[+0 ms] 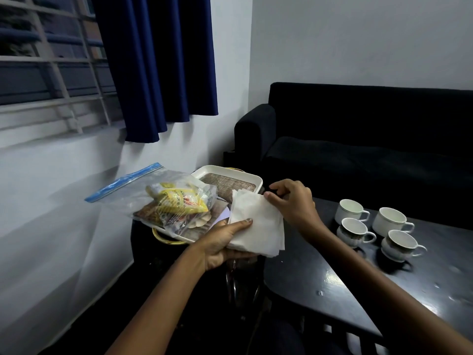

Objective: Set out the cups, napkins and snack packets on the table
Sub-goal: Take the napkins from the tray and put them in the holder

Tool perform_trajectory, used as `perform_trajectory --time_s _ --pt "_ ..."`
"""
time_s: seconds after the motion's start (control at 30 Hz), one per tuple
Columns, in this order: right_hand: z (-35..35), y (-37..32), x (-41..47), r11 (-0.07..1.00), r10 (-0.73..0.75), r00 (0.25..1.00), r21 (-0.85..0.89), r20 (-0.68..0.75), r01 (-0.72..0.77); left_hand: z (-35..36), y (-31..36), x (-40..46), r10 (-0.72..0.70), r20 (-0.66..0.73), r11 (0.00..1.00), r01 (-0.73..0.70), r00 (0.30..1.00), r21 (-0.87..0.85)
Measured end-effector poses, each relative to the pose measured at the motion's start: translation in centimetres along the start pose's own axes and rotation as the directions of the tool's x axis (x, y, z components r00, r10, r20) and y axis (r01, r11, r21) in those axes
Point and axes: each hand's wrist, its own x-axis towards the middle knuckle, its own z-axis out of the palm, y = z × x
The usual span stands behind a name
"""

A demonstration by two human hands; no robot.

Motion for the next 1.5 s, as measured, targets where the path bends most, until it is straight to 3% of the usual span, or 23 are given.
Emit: perform_trajectory --time_s 0.1,0.2,0.3,0.4,0.67,1.07,1.23,1.5 --pt "0.5 0.6 -0.5 0.964 0.144 0.989 0.224 0.028 -0.146 0.1 0.2 -0.1 0.022 -0.048 0.998 -0.025 0.999 -0.061" --pt "1.6 0.8 -1.3 0.811 0.285 0.933 0.465 0.218 -0.356 0.2 0.2 -0.2 0.044 -0.071 0.996 -0.049 0.996 -0.080" --pt "2.6 0.8 -2.0 0.667 0.287 0.894 0.597 0.345 -0.445 0.5 0.2 -0.1 0.036 -0.062 0.995 -0.042 0.997 -0.086" --pt "3.5 0.6 -2.2 0.628 0.261 0.893 0.637 0.367 -0.446 0.7 0.0 -0.1 0.022 -0.053 0.997 -0.026 0.998 -0.076" --pt "3.2 1.7 -2.5 0.711 0.326 0.891 0.540 0.316 -0.451 0.6 0.2 0.3 0.120 -0.227 0.986 -0.142 0.967 -0.087" --pt "2.8 3.0 -3.7 0.807 0.249 0.947 0.497 0.205 -0.320 0.6 -0.1 0.8 0.296 -0.406 0.946 -0.206 0.864 0.250" --pt "2.3 3.7 -4.1 0.812 0.259 0.944 0.484 0.203 -0.326 1.4 -0.7 0.9 0.350 -0.332 0.894 -0.207 0.876 0.396" --pt "0.2 5.0 -4.9 0.791 0.282 0.948 0.523 0.148 -0.317 3.3 -1.3 -0.3 0.256 -0.305 0.947 -0.175 0.917 0.269"
